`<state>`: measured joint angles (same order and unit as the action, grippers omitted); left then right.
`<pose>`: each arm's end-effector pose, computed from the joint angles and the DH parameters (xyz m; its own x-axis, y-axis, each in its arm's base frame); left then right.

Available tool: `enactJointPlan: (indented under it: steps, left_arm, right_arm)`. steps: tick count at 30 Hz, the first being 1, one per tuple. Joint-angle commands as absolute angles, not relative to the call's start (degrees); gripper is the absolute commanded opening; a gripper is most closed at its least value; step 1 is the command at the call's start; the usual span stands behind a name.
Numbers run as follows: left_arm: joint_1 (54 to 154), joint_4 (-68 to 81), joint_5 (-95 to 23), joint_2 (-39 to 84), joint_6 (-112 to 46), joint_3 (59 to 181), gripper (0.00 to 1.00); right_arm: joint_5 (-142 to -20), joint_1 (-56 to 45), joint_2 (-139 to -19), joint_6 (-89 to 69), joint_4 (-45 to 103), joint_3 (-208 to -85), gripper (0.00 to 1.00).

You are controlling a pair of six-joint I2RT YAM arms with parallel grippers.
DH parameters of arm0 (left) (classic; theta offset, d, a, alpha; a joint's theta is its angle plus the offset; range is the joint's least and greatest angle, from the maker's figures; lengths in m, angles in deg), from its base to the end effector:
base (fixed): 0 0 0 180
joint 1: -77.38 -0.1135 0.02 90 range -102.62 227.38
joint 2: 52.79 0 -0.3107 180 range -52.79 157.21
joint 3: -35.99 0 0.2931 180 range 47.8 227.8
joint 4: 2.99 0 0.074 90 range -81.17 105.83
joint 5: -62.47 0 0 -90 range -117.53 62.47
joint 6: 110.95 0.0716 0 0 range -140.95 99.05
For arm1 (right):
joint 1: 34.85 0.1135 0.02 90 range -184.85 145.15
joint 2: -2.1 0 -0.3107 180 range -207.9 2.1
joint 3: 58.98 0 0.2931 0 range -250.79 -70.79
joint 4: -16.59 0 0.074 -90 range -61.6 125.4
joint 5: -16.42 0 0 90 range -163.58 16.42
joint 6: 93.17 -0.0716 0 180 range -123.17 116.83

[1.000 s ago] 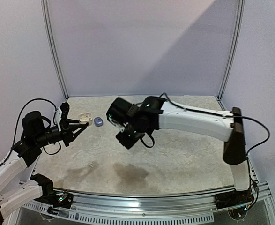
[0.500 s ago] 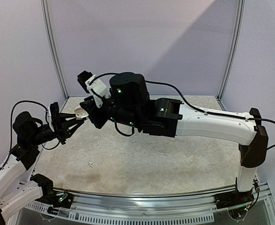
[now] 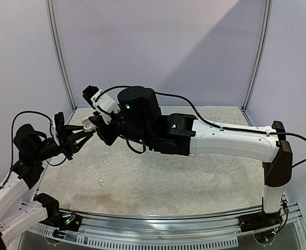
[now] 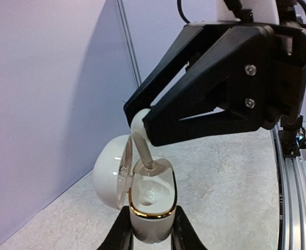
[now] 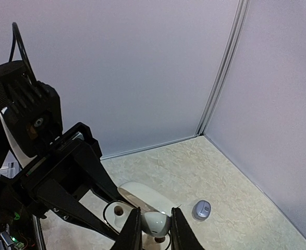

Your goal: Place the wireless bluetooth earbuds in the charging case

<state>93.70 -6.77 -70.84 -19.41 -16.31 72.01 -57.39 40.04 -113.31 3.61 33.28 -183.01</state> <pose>0.1577 -0.0973 0.3120 0.1764 0.0097 -0.9843 0.8472 0.5077 0.1568 0.1716 0.5590 0.4180 0.0646 -0.1956 -0.9786 -0.8535 0.4972 -0.1558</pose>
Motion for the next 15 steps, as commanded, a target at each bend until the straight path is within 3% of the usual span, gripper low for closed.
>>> enactJointPlan:
  steps: [1, 15]
  left_arm:
    - [93.4, -7.94, -70.56, -19.05, -18.09, 71.84, 0.0]
    - [93.46, -8.6, -69.1, -19.13, -19.39, 72.32, 0.0]
  right_arm:
    - [-54.52, 40.11, -114.16, 5.05, 32.7, -182.38, 0.0]
    - [-53.11, 40.11, -114.94, 6.41, 33.41, -181.14, 0.0]
